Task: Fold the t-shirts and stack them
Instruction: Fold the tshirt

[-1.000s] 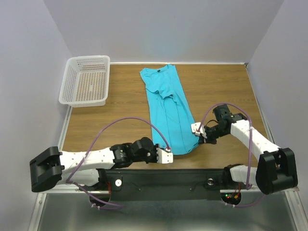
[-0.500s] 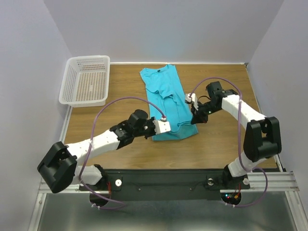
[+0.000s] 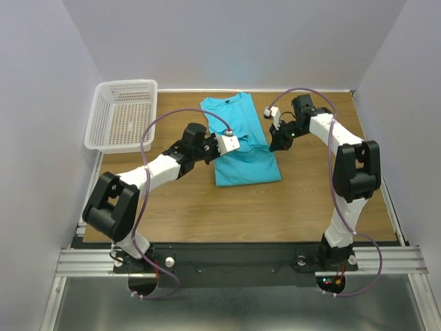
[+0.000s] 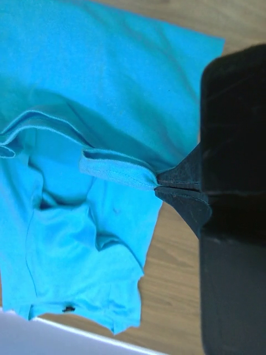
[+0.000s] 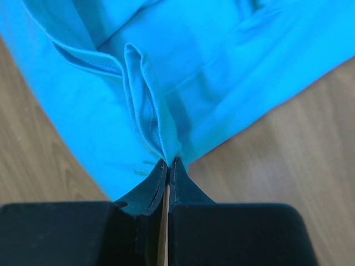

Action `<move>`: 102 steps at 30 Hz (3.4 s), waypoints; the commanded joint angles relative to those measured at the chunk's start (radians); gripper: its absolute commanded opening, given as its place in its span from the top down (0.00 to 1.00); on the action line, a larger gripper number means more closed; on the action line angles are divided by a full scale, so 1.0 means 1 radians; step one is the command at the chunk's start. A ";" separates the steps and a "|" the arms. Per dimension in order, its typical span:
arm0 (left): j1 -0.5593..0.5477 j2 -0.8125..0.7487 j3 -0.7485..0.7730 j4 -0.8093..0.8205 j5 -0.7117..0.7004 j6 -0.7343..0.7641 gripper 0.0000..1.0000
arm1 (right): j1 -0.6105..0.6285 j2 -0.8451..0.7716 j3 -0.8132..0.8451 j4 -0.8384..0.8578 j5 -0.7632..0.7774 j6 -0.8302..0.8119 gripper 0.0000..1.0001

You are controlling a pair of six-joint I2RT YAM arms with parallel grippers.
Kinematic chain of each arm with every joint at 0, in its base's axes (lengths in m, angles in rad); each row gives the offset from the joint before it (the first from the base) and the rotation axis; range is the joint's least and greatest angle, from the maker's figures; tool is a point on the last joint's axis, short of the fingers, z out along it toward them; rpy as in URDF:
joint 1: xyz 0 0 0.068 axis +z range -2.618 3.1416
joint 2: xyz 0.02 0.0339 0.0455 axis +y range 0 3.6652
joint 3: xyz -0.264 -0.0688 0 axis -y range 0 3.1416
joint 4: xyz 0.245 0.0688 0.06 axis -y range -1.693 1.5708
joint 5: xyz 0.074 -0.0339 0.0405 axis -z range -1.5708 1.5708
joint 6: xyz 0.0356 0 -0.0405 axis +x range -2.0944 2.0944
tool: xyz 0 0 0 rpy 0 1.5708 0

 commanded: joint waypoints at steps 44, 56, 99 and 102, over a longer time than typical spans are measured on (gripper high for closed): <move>0.162 0.404 0.439 -0.029 0.058 0.007 1.00 | -0.003 0.356 0.499 0.070 0.027 0.221 0.98; 0.168 0.434 0.468 -0.034 0.047 0.001 1.00 | -0.002 0.399 0.550 0.070 0.009 0.238 0.95; 0.203 0.010 0.076 -0.242 0.086 -1.087 0.31 | -0.012 -0.231 -0.323 0.140 -0.094 -0.574 0.28; 0.174 -0.021 -0.013 -0.209 0.032 -1.136 0.32 | -0.014 -0.237 -0.357 0.134 -0.068 -0.620 0.28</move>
